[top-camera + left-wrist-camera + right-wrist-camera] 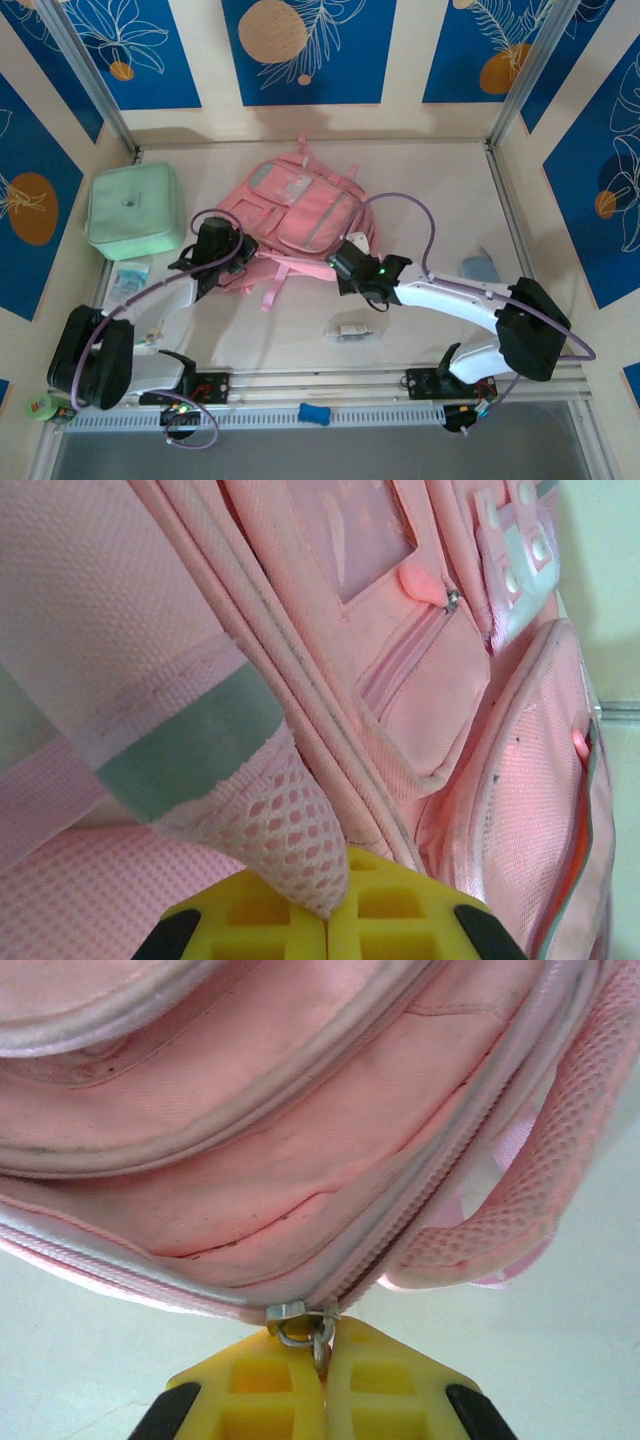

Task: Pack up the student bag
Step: Zip the student bag at the top-center of the table.

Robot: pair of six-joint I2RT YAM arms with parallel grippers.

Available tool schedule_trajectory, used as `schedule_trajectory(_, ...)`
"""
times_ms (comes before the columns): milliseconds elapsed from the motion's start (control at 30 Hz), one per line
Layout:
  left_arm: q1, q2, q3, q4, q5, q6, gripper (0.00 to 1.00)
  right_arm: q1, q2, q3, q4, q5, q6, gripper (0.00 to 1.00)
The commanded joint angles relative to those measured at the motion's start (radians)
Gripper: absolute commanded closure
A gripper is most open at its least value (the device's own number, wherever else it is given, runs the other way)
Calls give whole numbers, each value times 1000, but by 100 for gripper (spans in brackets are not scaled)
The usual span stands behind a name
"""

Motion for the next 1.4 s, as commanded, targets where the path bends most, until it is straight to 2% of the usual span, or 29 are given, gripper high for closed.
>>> schedule_trajectory(0, 65, 88, 110, 71, 36, 73, 100, 3, -48, -10, -146, -6, -25, 100)
schedule_trajectory(100, 68, 192, 200, 94, 93, 105, 100, 56, -23, 38, -77, -132, -51, 100)
schedule_trajectory(167, 70, 257, 268, 100, 138, 145, 90, 88, 19, 80, -31, -181, -45, 100)
schedule_trajectory(267, 80, 317, 329, 79, 209, 178, 76, 84, 104, 136, -7, -204, 3, 100)
schedule_trajectory(333, 80, 303, 314, 70, 225, 199, 59, 82, 145, 163, -1, -199, 27, 100)
schedule_trajectory(467, 80, 205, 195, 26, 195, 194, 47, 85, 183, 186, -19, -176, 72, 100)
schedule_trajectory(533, 58, 130, 106, 12, 165, 141, 44, 87, 187, 186, -28, -190, 90, 100)
schedule_trajectory(600, 4, 66, 22, 42, 133, 74, 41, 93, 185, 184, -30, -197, 91, 100)
schedule_trajectory(700, -124, -4, -70, 93, 43, -36, 38, 109, 191, 184, -52, -179, 103, 100)
schedule_trajectory(900, -295, -15, -154, 217, -84, -249, 35, 122, 190, 187, -95, -191, 128, 100)
schedule_trajectory(1167, -385, 99, -101, 307, -190, -332, 36, 123, 179, 203, -133, -216, 130, 100)
schedule_trajectory(1367, -400, 201, -59, 385, -197, -332, 46, 108, 177, 217, -143, -249, 122, 100)
